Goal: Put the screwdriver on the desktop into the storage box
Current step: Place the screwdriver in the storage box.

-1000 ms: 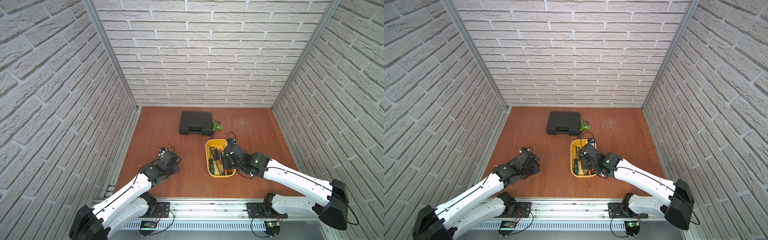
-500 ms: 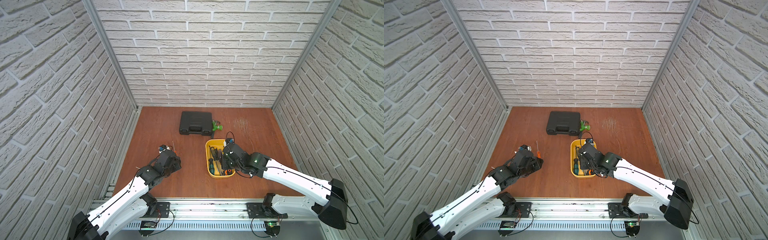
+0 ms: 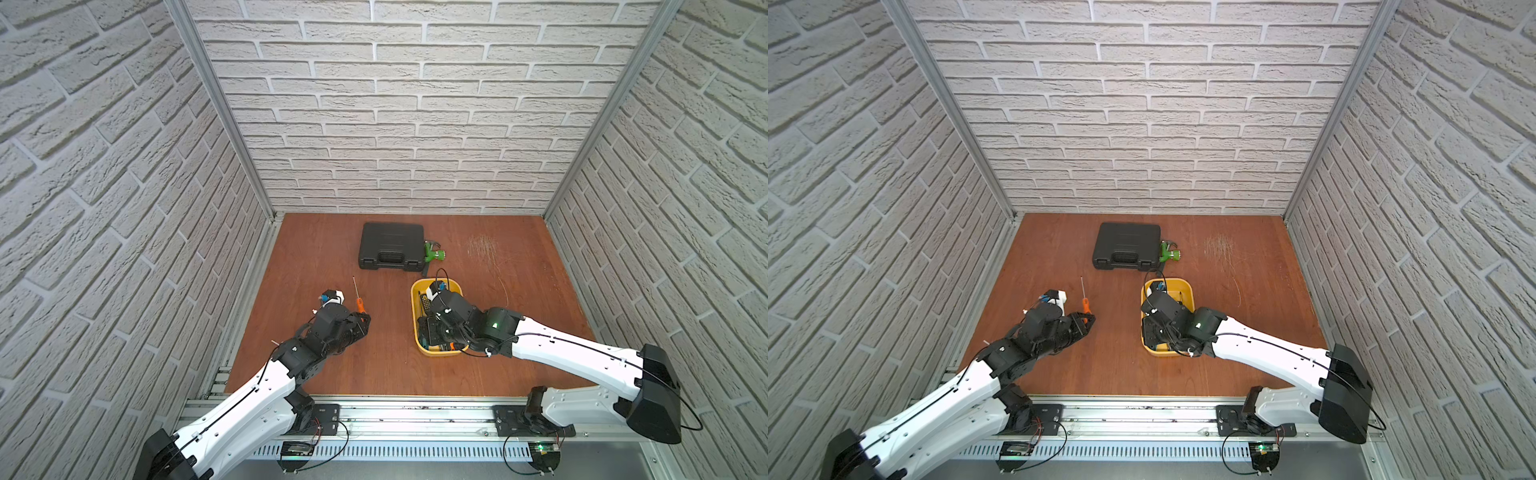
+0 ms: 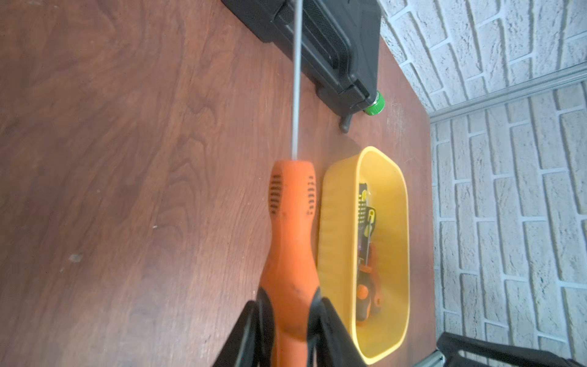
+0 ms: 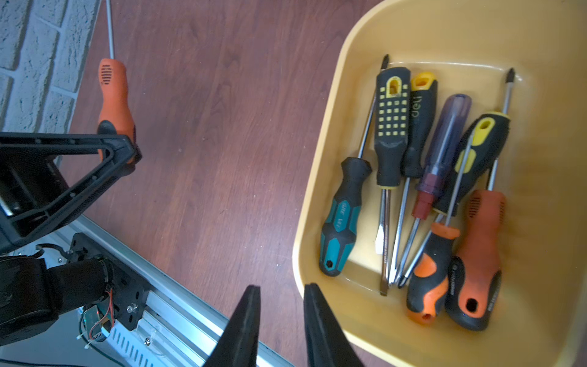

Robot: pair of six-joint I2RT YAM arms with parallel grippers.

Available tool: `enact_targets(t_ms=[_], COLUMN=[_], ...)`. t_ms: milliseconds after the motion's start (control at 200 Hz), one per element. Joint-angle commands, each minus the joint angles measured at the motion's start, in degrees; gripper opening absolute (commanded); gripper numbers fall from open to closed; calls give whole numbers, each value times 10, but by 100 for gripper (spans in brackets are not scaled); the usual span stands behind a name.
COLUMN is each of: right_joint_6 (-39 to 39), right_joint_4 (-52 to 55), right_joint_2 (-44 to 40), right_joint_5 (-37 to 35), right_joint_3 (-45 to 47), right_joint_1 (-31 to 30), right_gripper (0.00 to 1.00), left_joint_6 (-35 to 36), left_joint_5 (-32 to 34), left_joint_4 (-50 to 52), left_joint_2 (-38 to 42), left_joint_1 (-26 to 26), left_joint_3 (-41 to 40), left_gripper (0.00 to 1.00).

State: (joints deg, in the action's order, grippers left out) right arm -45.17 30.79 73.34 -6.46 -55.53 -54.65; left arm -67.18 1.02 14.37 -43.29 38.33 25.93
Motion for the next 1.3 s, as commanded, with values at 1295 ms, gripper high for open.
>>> enact_targets(t_ms=[1295], right_joint_6=[-21], right_joint_4=[-131], right_joint_2=[-48], right_joint_5=[42], right_joint_3=[-27], right_joint_1=[-10], right_gripper=[42], left_joint_6=[158], left_joint_5=[-16], left_joint_4=[-272], left_joint_2=[-73], left_joint_1=[187], left_joint_3=[-3], left_gripper=[0])
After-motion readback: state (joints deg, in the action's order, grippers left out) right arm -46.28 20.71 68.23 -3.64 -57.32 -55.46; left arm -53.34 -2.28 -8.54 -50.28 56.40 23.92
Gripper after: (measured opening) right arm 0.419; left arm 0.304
